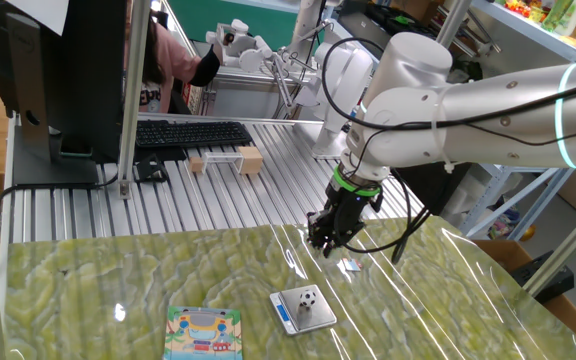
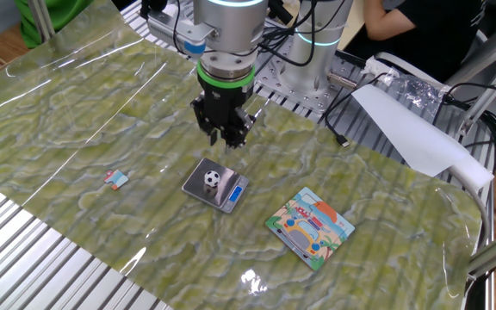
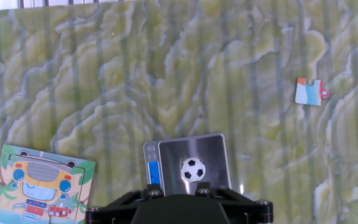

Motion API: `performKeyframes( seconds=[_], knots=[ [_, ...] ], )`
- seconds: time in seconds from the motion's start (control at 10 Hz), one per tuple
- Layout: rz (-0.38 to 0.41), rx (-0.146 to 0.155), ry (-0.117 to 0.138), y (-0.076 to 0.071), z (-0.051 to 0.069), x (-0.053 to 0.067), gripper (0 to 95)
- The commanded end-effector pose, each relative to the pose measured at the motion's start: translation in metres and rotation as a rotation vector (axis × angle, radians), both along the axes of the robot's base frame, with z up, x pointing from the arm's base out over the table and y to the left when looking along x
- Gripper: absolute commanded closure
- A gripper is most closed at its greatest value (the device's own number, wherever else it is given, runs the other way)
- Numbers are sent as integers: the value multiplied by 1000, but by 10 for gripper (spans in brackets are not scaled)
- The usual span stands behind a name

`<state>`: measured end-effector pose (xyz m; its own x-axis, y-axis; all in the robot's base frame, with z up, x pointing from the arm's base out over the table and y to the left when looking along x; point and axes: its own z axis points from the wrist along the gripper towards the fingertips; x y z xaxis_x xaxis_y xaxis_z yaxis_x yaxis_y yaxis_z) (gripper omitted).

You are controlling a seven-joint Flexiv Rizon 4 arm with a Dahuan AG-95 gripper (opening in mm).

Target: Remove the object from the scale

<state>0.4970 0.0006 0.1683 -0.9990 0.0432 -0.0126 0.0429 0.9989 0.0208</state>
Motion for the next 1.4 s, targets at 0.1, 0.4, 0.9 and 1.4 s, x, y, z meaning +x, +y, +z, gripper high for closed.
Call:
performKeyframes(
  seconds=[0.1,0.4,0.9,1.4],
  knots=[
    [-1,1,-1,0,0,0,950],
    [-2,1,-1,0,0,0,950],
    [4,1,-1,0,0,-1,950],
    [12,-4,-8,0,-1,-2,950]
  ],
)
